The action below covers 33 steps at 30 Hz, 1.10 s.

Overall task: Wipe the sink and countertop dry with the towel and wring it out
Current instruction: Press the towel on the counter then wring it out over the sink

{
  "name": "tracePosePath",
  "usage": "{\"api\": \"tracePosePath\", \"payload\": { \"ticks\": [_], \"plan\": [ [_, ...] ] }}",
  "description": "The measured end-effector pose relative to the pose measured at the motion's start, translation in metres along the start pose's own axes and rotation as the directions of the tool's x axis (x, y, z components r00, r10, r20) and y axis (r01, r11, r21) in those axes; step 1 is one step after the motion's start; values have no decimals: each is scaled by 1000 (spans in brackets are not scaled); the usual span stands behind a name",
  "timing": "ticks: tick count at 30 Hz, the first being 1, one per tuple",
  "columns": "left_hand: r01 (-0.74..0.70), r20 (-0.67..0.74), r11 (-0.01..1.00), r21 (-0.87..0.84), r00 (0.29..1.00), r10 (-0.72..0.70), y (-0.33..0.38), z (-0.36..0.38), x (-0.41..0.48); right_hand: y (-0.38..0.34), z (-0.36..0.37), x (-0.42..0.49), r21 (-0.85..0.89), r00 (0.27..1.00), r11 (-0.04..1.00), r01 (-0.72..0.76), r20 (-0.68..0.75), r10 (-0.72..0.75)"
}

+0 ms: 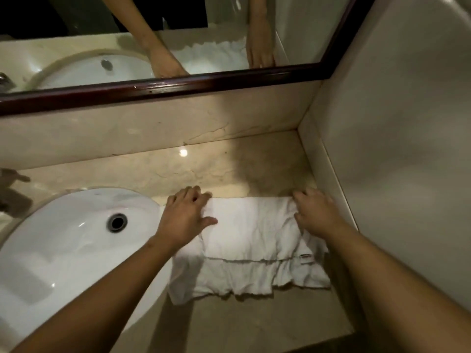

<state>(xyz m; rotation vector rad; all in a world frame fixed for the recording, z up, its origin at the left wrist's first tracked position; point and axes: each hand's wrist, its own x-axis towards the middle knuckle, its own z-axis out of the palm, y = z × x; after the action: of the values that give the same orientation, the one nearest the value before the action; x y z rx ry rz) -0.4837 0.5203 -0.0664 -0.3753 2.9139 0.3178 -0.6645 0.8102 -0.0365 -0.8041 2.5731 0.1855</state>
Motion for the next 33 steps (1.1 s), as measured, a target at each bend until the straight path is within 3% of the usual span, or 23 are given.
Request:
{"api": "tracePosePath", "payload": {
  "ticks": [4,8,10,11,13,15,16,19,20,23,28,33],
  "plan": [
    [-113,36,989,-98,992,117,0,-25,1,7,-18,-6,125,993,987,100,56,-108],
    [-310,-188,946,-94,939,289,-5,-49,-24,18,-31,-42,259,969,950,175,-219,-119],
    [-444,-190,895,-42,883,429,0,-49,-48,19,-26,-75,233,954,953,195,-271,-129],
    [-495,-141,869,-9,861,489,1,-43,-61,20,-17,-91,214,960,958,193,-243,-139],
    [-521,10,852,46,853,521,2,-24,-87,17,0,-116,122,989,982,145,-24,-143],
    [-437,44,899,20,899,436,5,-12,-102,12,9,-132,42,992,996,77,99,-81],
    [-378,5,926,-26,926,378,9,-9,-103,8,12,-135,111,997,993,29,63,-36],
    [-143,-160,985,-99,979,127,37,-4,-90,-21,16,-128,358,946,930,-87,-263,190],
    [-54,-157,995,-83,987,41,48,2,-85,-34,22,-121,374,914,914,-159,-294,279],
    [139,-24,990,-1,990,-139,77,27,-89,-70,50,-102,348,881,851,-393,-124,457],
    [234,-51,972,22,971,-232,90,44,-90,-80,84,-85,315,856,854,-414,-184,483],
    [218,-77,975,31,973,-215,72,40,-46,-62,72,-32,228,881,928,-294,-312,355]
  ]
}}
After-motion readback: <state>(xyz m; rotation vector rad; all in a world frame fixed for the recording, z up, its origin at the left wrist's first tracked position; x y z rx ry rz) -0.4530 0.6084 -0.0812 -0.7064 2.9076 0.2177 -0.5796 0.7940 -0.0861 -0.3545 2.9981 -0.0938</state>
